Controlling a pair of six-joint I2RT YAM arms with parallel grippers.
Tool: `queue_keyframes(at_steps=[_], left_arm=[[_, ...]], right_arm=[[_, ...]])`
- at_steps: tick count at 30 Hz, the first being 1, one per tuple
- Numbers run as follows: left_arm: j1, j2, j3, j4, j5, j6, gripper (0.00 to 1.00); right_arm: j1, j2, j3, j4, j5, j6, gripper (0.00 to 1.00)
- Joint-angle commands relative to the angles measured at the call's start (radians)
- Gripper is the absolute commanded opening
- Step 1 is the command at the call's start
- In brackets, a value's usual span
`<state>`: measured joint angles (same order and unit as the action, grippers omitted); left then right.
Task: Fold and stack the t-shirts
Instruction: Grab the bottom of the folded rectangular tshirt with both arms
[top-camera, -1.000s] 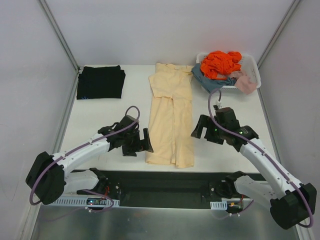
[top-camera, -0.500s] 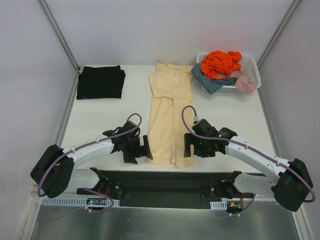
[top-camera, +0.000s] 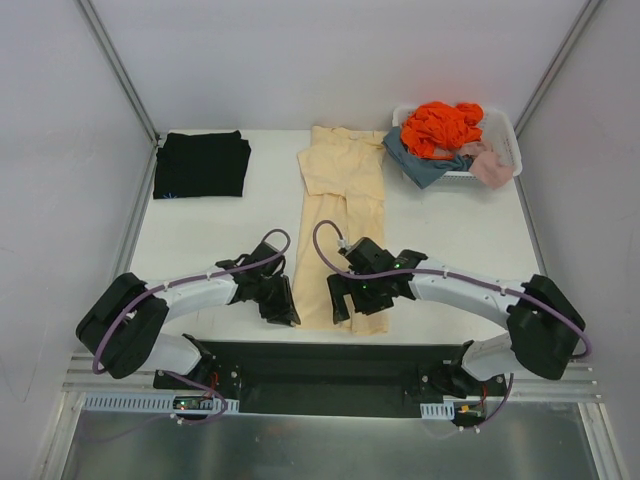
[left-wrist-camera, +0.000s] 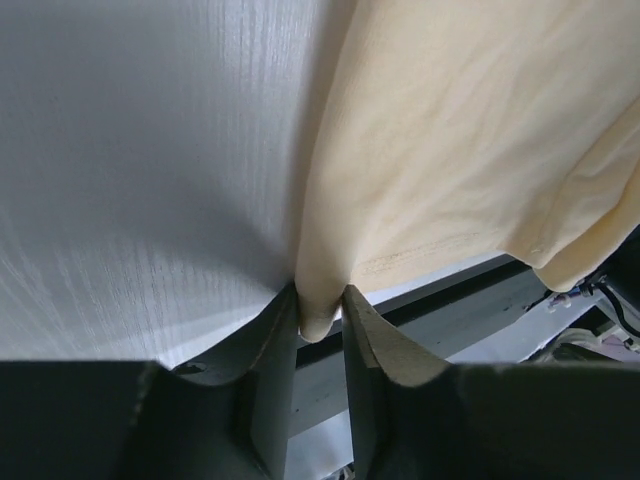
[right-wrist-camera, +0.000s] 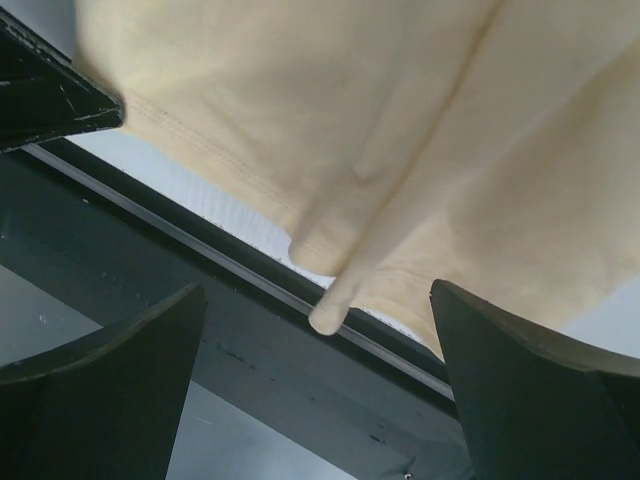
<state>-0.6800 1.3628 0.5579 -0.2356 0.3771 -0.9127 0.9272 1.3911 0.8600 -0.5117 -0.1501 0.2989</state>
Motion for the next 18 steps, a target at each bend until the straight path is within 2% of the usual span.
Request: queue_keyframes(at_steps=[1, 4, 9, 10, 18], left_arm=[[-0.003, 0.007, -0.029, 0.005, -0.006, -0.009, 0.22], [-0.003, 0.016, -0.032, 0.010, -0.006, -0.009, 0.20], [-0.003, 0.032, -0.033, 0.013, -0.003, -0.014, 0.13], [-0.001, 0.032, -0.035, 0.013, -0.003, -0.014, 0.13], [-0.003, -0.024, -0.082, 0.013, -0.041, -0.038, 0.11]], right_arm=[[0.030, 0.068, 0.037, 0.111, -0.101, -0.032, 0.99], [0.047, 0.114, 0.042, 0.177, -0.109, -0.073, 1.00], [0.067, 0.180, 0.071, 0.182, -0.091, -0.098, 0.99], [0.070, 0.195, 0.076, 0.170, -0.083, -0.101, 0.97], [0.108, 0.247, 0.105, 0.082, 0.007, -0.145, 0.97]])
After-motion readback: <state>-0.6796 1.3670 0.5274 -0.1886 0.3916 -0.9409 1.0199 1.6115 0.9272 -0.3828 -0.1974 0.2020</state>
